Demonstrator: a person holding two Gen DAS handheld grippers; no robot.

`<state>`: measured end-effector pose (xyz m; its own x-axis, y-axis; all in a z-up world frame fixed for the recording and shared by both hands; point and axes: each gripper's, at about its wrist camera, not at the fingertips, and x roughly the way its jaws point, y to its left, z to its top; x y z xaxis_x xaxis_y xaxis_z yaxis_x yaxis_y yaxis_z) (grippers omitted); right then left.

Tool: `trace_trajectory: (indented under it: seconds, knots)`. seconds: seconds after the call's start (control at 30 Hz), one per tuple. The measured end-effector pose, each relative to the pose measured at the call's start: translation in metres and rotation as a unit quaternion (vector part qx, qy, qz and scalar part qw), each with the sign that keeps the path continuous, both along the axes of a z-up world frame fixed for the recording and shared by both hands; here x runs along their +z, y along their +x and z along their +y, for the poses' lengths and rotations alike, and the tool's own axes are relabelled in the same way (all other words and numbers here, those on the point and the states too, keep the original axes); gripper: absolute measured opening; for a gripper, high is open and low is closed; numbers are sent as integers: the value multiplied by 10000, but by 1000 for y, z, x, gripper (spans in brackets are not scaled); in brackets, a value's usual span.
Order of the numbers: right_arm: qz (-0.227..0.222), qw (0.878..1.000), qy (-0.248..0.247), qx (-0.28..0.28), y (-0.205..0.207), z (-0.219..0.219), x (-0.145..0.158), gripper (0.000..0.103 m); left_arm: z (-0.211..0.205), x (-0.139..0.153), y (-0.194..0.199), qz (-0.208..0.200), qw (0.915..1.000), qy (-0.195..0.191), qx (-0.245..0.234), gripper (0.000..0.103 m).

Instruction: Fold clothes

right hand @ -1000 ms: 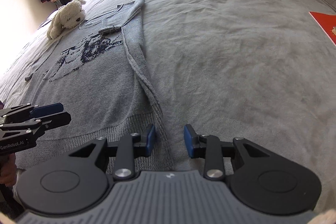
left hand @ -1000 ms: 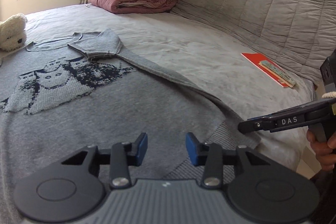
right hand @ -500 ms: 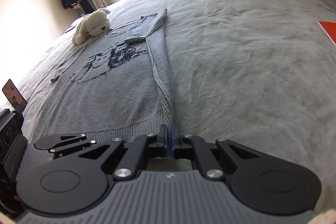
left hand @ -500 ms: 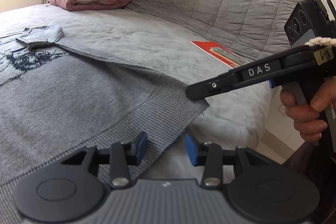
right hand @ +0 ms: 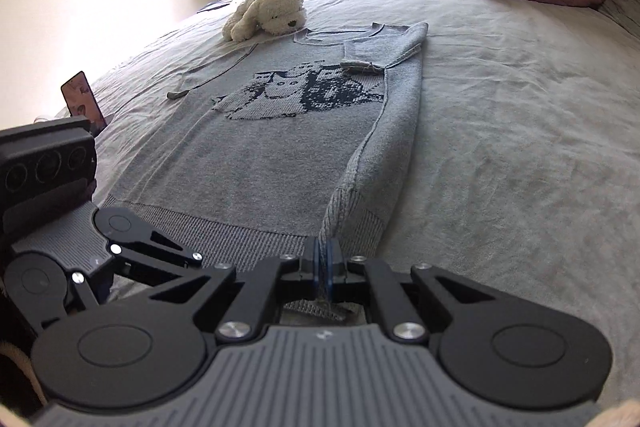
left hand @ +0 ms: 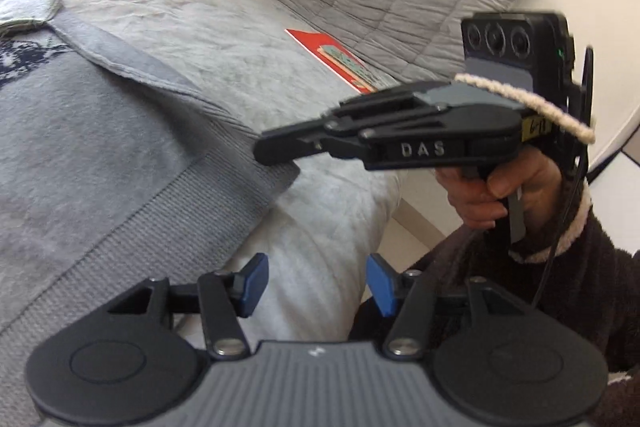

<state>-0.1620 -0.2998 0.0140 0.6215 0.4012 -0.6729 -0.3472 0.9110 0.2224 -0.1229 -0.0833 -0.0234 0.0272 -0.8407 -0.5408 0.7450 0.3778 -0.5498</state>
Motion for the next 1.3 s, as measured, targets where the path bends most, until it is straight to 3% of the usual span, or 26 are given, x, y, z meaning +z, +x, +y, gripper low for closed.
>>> trace_trajectory:
  seconds: [0.13,0.23,0.4,0.57,0.67,0.77,1.03,1.17,1.3]
  knots:
    - [-43,9994,-206,275,2,9,-1,4,10,-6,37,604,9943,-353,806,60]
    - [-96,9989,-252,374,4,12,1,4,6,-16,64,1128,9835,-591,1282,59]
    - [-125,9991,-98,390,7,7,6,4,-2,-32,109,1986,9532,-980,2058,58]
    - [-215,9992,172,272,3,-10,12,4,-17,-54,123,2620,9224,-1532,2389,55]
    - [-206,9992,209,255,2,-15,12,4,-20,-55,126,2571,9088,-1837,2724,52]
    - [-172,9993,170,283,2,-14,10,4,-26,-51,135,2393,9024,-1883,3050,43]
    - [-119,9982,-142,565,5,3,5,4,-31,-42,171,1685,8930,-1577,3865,28]
    - [-31,9973,-297,672,9,12,1,4,-33,-47,185,1376,8889,-1265,4182,4]
    - [72,9952,-519,832,13,23,-4,4,-27,-40,178,880,8899,-1086,4342,3]
